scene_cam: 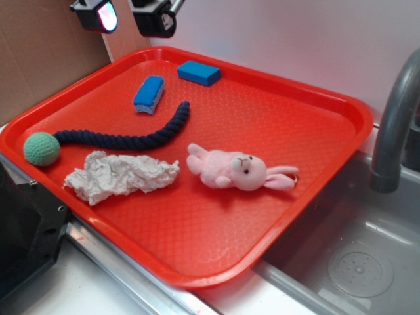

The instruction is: Grab the blue sponge.

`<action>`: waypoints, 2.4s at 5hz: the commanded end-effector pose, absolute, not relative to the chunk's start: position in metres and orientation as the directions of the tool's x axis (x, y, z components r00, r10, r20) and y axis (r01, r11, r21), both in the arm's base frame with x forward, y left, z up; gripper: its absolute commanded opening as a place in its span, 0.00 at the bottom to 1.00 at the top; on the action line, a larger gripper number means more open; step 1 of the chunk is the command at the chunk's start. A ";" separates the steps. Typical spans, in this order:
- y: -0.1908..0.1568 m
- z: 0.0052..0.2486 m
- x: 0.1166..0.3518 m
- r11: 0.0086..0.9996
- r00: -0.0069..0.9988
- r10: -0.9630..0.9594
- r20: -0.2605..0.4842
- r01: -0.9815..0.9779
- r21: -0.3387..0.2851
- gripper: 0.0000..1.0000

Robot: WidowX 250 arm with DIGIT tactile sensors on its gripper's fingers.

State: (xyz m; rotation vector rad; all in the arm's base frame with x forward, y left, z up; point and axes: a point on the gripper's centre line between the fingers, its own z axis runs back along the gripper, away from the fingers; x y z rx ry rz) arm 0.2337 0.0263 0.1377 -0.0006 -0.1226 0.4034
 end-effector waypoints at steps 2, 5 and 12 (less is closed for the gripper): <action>0.076 0.065 0.272 0.830 0.830 0.549 0.102 -0.555 0.047 1.00; 0.094 0.025 0.269 0.814 0.823 0.566 0.044 -0.567 0.122 0.00; 0.056 0.213 0.190 0.998 0.987 -0.053 0.152 0.048 0.033 0.00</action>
